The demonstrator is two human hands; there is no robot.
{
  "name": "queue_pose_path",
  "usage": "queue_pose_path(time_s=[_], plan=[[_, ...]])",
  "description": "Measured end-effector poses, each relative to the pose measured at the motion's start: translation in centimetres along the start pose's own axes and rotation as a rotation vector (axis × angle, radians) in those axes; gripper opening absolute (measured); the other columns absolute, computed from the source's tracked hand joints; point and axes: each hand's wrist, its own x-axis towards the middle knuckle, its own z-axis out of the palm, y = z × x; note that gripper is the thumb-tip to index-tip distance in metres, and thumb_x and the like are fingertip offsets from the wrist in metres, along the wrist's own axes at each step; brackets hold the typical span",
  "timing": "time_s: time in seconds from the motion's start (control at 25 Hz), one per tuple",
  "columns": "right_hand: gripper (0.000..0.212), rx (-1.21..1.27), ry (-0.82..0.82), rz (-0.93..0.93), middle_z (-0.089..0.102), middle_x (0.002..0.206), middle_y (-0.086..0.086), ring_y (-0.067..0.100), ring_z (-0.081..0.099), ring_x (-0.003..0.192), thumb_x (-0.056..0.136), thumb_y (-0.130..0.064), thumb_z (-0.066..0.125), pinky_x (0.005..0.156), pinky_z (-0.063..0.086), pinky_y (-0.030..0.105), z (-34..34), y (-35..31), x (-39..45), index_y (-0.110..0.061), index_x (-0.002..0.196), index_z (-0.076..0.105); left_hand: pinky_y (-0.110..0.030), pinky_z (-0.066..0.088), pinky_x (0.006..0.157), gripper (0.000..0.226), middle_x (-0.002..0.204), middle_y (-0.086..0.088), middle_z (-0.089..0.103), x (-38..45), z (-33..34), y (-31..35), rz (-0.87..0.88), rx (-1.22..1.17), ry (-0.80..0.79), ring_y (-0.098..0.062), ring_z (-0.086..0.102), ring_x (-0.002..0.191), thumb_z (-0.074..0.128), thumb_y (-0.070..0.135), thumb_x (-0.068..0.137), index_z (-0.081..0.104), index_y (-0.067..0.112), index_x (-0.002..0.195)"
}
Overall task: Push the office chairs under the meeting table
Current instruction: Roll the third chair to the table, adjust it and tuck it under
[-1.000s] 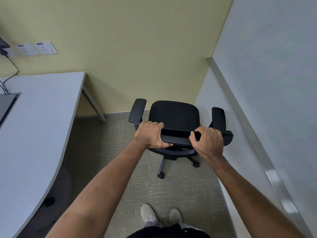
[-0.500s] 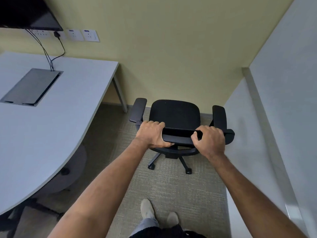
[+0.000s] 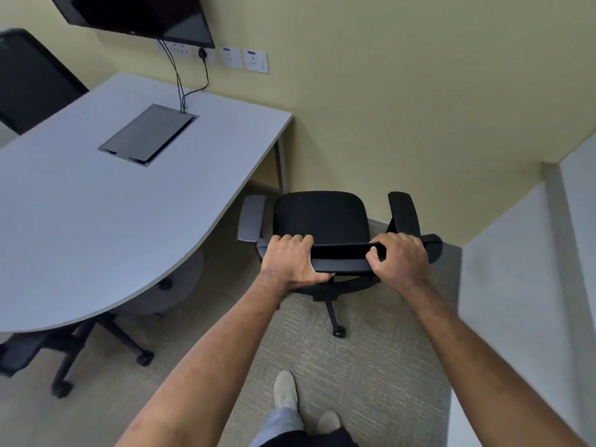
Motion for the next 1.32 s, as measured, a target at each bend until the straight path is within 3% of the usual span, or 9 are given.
queue_pose_path(time_s=[0.16, 0.52, 0.96, 1.32], plan=[[0.031, 0.039, -0.045, -0.101, 0.074, 0.086, -0.010, 0.018, 0.062, 0.080, 0.086, -0.041, 0.048, 0.087, 0.048, 0.039, 0.9, -0.4, 3.2, -0.028, 0.093, 0.076, -0.047, 0.045, 0.089, 0.091, 0.108, -0.004, 0.070, -0.9, 0.1, -0.1, -0.122, -0.022, 0.020, -0.028, 0.064, 0.098, 0.033, 0.098, 0.065, 0.057, 0.021, 0.108], [0.036, 0.067, -0.168, -0.257, 0.077, 0.096, -0.004, 0.027, 0.068, 0.095, 0.085, -0.029, 0.046, 0.097, 0.046, 0.044, 1.2, -1.1, 9.6, -0.024, 0.100, 0.078, -0.050, 0.045, 0.090, 0.090, 0.111, -0.005, 0.068, -0.7, 0.4, 1.7, -0.381, -0.058, 0.017, -0.031, 0.063, 0.102, 0.040, 0.097, 0.066, 0.057, 0.020, 0.111], [0.037, 0.096, -0.201, -0.286, 0.078, 0.101, -0.005, 0.024, 0.068, 0.101, 0.084, -0.034, 0.045, 0.102, 0.048, 0.048, 2.6, 0.2, 13.5, -0.027, 0.097, 0.079, -0.050, 0.048, 0.086, 0.082, 0.110, -0.007, 0.065, 1.0, 0.6, 1.9, -0.376, -0.106, 0.004, -0.030, 0.063, 0.099, 0.048, 0.088, 0.076, 0.054, 0.016, 0.116], [0.014, 0.096, -0.299, -0.215, 0.078, 0.099, -0.003, 0.028, 0.067, 0.103, 0.085, -0.016, 0.076, 0.106, 0.043, 0.048, 1.4, 0.5, 14.2, -0.025, 0.095, 0.080, -0.046, 0.049, 0.080, 0.092, 0.105, -0.008, 0.069, 1.4, -0.4, 2.1, -0.271, -0.171, -0.065, -0.032, 0.067, 0.094, 0.046, 0.095, 0.072, 0.058, 0.014, 0.113]])
